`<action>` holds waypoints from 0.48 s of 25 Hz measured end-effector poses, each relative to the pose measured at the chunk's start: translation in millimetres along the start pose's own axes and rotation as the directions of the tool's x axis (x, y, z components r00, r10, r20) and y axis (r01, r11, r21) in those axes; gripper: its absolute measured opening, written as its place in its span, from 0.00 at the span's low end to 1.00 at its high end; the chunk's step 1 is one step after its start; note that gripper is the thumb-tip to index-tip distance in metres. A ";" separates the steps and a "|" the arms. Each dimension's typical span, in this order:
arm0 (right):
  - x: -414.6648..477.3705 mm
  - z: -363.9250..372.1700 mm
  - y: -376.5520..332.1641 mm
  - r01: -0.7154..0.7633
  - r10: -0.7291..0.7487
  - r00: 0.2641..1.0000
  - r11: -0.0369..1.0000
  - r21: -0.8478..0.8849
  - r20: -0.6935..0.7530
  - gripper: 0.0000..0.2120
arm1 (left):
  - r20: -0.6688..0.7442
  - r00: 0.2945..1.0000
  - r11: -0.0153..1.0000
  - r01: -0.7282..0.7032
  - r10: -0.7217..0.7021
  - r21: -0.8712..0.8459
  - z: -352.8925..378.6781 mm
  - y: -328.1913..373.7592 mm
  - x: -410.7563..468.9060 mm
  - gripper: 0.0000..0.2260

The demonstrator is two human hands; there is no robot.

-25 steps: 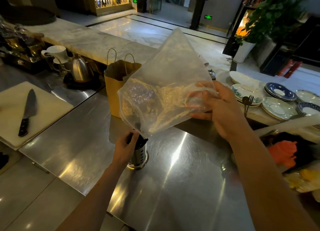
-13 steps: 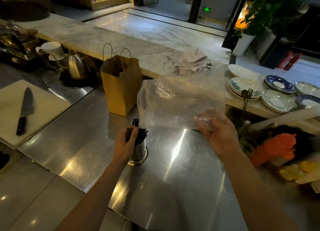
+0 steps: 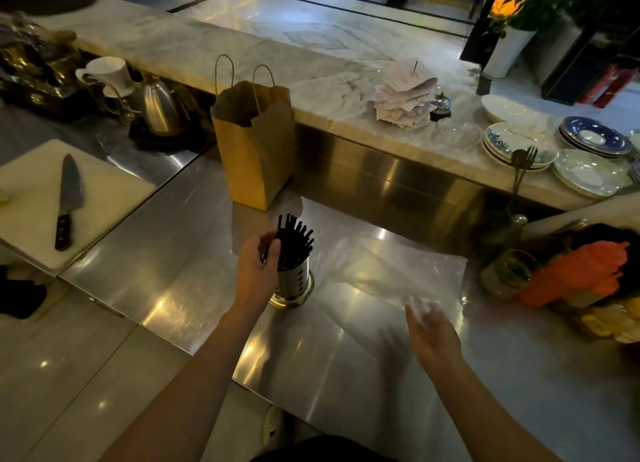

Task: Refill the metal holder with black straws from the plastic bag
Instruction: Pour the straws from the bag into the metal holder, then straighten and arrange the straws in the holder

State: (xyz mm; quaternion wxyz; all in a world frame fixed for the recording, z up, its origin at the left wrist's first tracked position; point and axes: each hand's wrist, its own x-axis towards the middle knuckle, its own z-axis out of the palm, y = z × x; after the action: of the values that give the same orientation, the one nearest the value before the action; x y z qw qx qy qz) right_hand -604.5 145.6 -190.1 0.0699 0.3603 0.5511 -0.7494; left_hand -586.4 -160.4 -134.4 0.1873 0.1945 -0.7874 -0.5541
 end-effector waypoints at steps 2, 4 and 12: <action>-1.0 -2.7 17.8 0.046 -0.069 0.993 0.970 -0.237 -0.092 0.24 | 0.013 1.000 0.999 -0.014 0.014 0.032 -3.0 -6.8 4.5 0.12; -3.8 -4.7 26.8 0.014 -0.089 0.981 0.922 -0.388 -0.174 0.24 | 0.049 0.998 0.995 -0.039 0.034 0.089 -5.4 -9.3 8.4 0.15; -6.4 7.7 59.8 -0.180 0.124 0.960 0.960 -0.214 -0.251 0.19 | 0.156 0.987 1.000 0.025 -0.026 0.009 -14.5 -6.9 18.8 0.20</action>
State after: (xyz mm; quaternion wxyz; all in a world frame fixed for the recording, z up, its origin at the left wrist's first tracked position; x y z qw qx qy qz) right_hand -573.4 114.0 -231.5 0.1038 0.4771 0.6105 -0.6235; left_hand -594.4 -183.8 -134.8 0.1174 0.1614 -0.7991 -0.5672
